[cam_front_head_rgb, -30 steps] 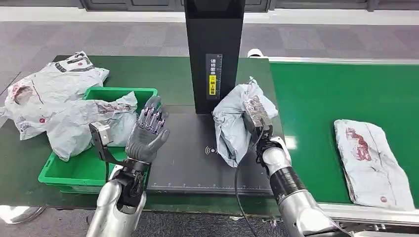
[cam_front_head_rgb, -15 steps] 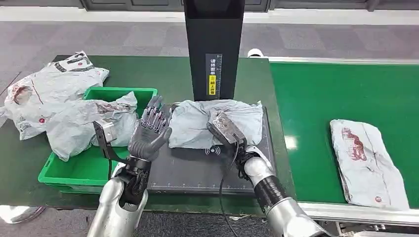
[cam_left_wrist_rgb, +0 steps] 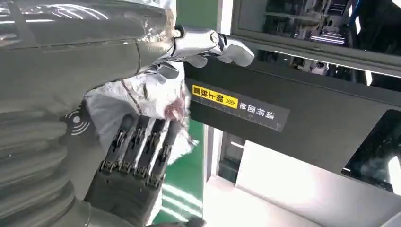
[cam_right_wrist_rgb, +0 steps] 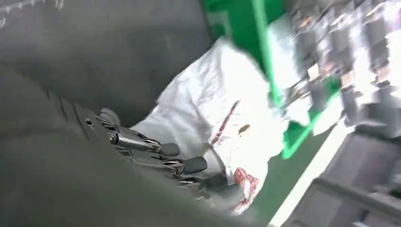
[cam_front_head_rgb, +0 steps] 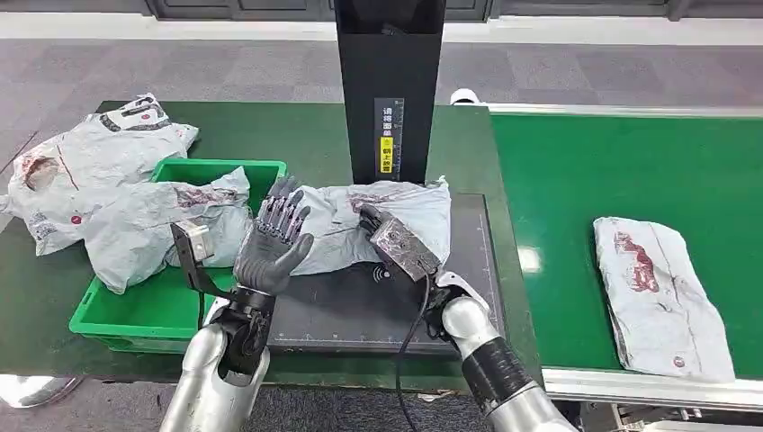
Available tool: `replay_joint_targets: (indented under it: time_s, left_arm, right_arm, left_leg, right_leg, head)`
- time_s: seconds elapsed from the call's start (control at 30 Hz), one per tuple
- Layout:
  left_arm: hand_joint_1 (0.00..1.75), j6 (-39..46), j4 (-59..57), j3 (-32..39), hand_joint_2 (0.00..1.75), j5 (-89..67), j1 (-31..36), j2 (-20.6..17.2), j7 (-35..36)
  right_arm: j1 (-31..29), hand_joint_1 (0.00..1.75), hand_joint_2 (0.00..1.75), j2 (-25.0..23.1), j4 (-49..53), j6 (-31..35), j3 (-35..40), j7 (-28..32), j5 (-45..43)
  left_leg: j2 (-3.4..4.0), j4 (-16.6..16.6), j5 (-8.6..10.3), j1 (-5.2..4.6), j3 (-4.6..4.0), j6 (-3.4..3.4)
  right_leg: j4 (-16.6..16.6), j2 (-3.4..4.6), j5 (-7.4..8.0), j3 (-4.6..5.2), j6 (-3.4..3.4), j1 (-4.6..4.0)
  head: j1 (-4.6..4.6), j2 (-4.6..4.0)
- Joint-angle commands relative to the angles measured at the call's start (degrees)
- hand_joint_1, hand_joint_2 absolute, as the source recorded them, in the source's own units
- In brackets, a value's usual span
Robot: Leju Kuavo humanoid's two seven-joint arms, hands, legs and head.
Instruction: Moved the parcel from conveyor to table for the left to box.
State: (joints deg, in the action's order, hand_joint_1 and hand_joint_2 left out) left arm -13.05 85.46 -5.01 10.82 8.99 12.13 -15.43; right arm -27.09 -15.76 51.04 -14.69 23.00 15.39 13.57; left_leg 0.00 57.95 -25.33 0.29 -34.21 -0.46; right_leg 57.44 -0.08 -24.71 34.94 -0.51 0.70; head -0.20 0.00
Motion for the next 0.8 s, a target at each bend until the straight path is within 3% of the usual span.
replay_joint_targets:
  time_s: [0.03,0.13,0.17,0.33,0.43,0.67,0.77,0.8]
  left_arm:
    - [0.0,0.43,-1.4,1.48,1.75,-0.56,-1.29,-2.01,-1.34]
    - [0.0,1.18,-0.57,2.9,1.75,-0.86,-2.41,-1.91,-2.2]
    - [0.0,1.14,-0.48,3.37,1.75,-0.79,-2.5,-1.86,-2.11]
    - [0.0,1.38,3.7,6.18,1.75,-1.27,-6.35,-0.88,-1.85]
    - [0.0,0.74,3.85,6.96,1.75,-2.12,-6.61,-0.03,-1.57]
    - [0.0,0.5,3.61,6.86,1.75,-3.47,-6.66,0.31,-1.21]
    - [0.0,8.17,4.19,4.24,1.75,-16.7,-6.95,-0.2,-2.84]
    - [0.0,15.14,4.45,1.66,1.75,-26.95,-6.66,-0.53,-3.36]
  right_arm:
    - [8.05,0.0,0.0,8.8,23.05,-1.54,2.28,1.18,-5.96]
    - [12.4,0.0,0.0,9.62,33.98,1.53,-2.94,2.67,-6.78]
    - [13.51,0.0,1.75,9.78,37.1,1.85,-4.29,2.36,-6.71]
    - [26.15,0.0,1.75,8.73,56.86,11.11,-13.88,4.38,-1.32]
    - [31.05,0.0,1.75,6.94,59.37,11.16,-18.7,4.44,-1.51]
    - [34.39,0.0,1.75,5.44,59.59,13.36,-21.51,6.67,-0.09]
    - [37.75,0.0,1.75,3.63,63.4,18.23,-22.66,8.57,1.54]
    - [38.39,0.0,1.75,3.12,63.96,19.17,-22.72,7.71,1.66]
  left_leg:
    - [-0.19,-0.2,-0.03,0.03,0.24,0.01]
    - [-0.17,-0.08,-0.03,-0.01,0.05,0.03]
    - [-0.25,-0.1,-0.05,0.02,0.07,0.04]
    - [-0.36,-0.08,-0.12,0.03,0.06,0.05]
    - [-0.45,-0.13,-0.17,0.04,0.16,0.1]
    - [-0.17,-0.07,-0.35,0.03,0.11,0.08]
    - [-0.26,-0.11,-0.34,0.0,0.16,0.07]
    - [-0.31,-0.12,-0.35,0.01,0.18,0.07]
  right_leg:
    - [-0.22,-0.19,-0.08,-0.32,0.03,-0.04]
    - [-0.09,-0.18,-0.07,-0.11,0.0,0.0]
    - [-0.13,-0.25,-0.1,-0.19,0.0,-0.03]
    - [-0.13,-0.36,-0.19,-0.2,-0.01,-0.02]
    - [-0.24,-0.46,-0.27,-0.35,-0.04,-0.02]
    - [-0.17,-0.21,-0.26,-0.22,-0.05,0.02]
    - [-0.18,-0.28,-0.31,-0.26,-0.04,0.05]
    - [-0.2,-0.34,-0.33,-0.31,-0.03,0.04]
  head:
    - [0.02,0.0]
    - [0.02,0.0]
    - [0.0,0.0]
    - [0.0,0.0]
    - [0.02,0.0]
    - [0.02,0.0]
    - [0.02,0.0]
    - [0.02,0.0]
